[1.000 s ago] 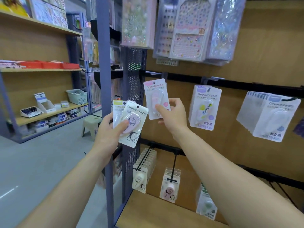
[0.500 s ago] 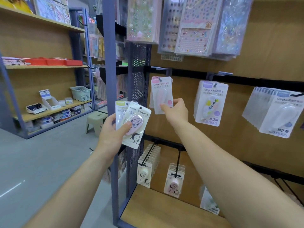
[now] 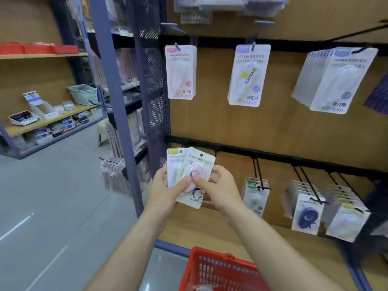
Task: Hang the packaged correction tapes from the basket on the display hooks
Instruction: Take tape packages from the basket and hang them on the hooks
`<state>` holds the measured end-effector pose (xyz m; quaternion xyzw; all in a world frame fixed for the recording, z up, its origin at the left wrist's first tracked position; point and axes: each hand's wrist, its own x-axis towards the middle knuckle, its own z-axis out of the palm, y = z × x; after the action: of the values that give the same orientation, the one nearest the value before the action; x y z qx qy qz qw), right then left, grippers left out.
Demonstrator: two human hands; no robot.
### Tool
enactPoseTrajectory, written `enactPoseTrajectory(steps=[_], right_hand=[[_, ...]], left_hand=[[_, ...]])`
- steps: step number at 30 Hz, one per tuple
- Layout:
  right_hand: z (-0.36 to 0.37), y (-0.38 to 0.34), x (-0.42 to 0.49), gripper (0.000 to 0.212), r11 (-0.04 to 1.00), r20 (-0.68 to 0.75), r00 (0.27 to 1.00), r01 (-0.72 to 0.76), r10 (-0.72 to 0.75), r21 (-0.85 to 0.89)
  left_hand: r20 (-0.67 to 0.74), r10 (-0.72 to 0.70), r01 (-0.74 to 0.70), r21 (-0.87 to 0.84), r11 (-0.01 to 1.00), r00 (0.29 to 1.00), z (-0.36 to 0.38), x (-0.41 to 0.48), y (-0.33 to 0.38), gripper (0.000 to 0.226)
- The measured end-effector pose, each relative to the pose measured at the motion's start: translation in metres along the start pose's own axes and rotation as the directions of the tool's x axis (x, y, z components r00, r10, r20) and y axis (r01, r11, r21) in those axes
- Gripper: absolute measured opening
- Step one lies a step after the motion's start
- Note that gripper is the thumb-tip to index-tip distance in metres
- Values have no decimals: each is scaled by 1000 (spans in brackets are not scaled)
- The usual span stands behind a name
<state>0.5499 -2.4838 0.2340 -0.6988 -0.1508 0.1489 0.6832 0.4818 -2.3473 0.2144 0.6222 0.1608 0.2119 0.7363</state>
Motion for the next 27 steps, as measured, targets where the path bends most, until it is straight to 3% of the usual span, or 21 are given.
enactPoseTrajectory(steps=[3,8,18,27], right_hand=[[-24,41,-13,32,998,-44,997,-57,58,35],[-49,112,-17,37,981,-95,978,-192,188,-37],[-31,134,46,34,991,-175,983,-75,56,-109],[-30,141,67,25,982,-258,965,-91,46,-166]], left_hand=[[-31,-23,26,102,994,999,-2,-8,-21,32],[-52,-24,37,277,960,998,-24,-5,-37,30],[-2,-59,56,367,929,998,-25,9,-57,31],[5,-100,92,344,935,995,-21,15,-63,33]])
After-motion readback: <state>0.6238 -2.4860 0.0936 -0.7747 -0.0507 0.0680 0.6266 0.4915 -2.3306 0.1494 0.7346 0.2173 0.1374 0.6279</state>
